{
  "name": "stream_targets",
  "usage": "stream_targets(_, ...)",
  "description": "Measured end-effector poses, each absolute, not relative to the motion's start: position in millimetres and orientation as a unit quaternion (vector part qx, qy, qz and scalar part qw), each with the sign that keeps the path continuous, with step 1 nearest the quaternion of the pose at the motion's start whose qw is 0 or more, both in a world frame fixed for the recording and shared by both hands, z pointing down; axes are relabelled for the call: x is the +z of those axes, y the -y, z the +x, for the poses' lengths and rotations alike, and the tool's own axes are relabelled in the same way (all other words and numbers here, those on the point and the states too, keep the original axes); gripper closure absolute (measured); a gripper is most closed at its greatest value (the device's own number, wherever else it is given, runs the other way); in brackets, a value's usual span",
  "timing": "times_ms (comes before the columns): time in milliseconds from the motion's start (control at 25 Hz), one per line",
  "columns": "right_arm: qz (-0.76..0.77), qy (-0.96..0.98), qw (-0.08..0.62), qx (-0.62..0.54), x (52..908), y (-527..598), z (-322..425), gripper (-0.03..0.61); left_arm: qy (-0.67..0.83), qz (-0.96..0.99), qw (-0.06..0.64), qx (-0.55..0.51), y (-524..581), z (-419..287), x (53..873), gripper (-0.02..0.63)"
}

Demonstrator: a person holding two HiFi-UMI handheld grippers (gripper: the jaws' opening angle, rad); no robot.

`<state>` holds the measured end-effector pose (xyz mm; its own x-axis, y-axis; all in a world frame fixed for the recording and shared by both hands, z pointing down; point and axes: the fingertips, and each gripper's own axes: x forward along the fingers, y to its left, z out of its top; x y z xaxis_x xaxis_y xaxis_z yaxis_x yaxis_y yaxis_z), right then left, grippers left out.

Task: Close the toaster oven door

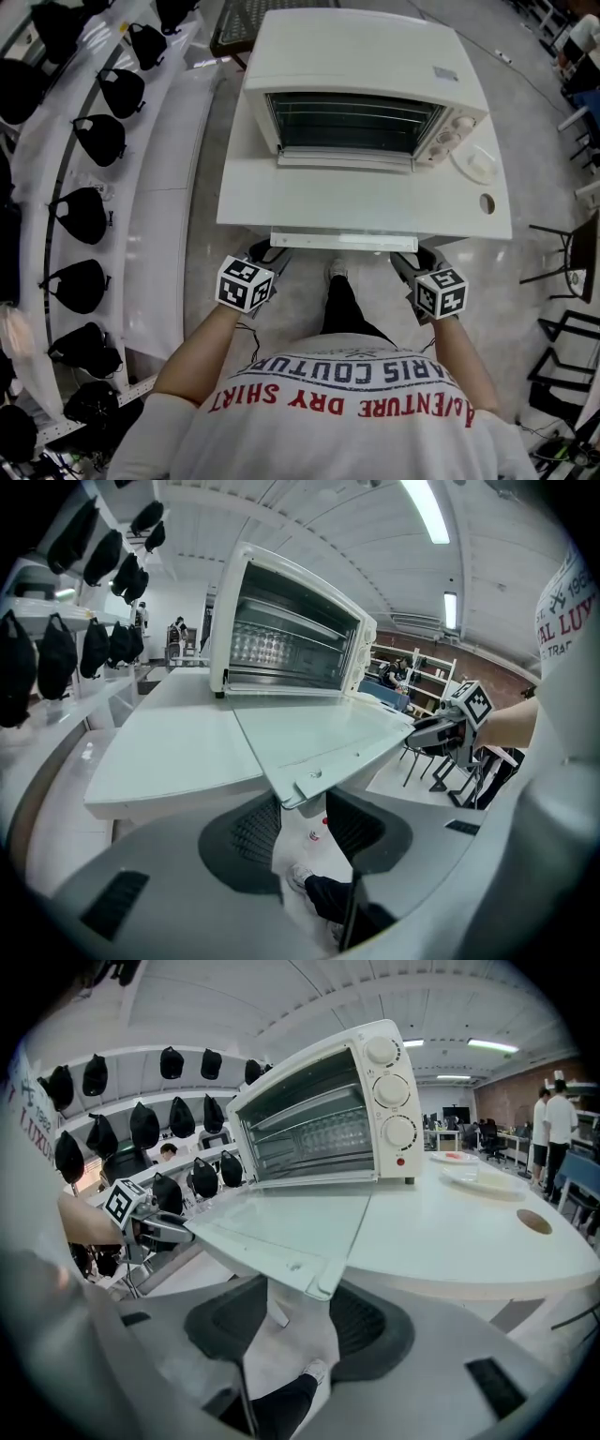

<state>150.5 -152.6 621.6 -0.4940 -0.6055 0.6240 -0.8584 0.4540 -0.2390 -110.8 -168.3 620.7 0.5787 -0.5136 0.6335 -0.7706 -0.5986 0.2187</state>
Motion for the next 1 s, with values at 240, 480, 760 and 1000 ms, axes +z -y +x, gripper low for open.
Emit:
stream_targets(240,0.455,0.822,0.22,0.263,606,154,151,0.381,0.387,0.854,0.254,0.238,170,-111,605,0.454)
stream_targets(480,0.468,0.822,0.204,0.251,589,158,153,0.427,0.392,0.856,0.249,0.227,172,-106,591,0.475)
stream_targets(760,0.47,0.828,0.187,0.243,570,162,154,0.431,0.393,0.858,0.248,0.218,178,-104,573,0.476)
stream_targets(1000,0.467,0.837,0.162,0.236,545,168,149,0.456,0.399,0.863,0.235,0.204,186,-105,547,0.476)
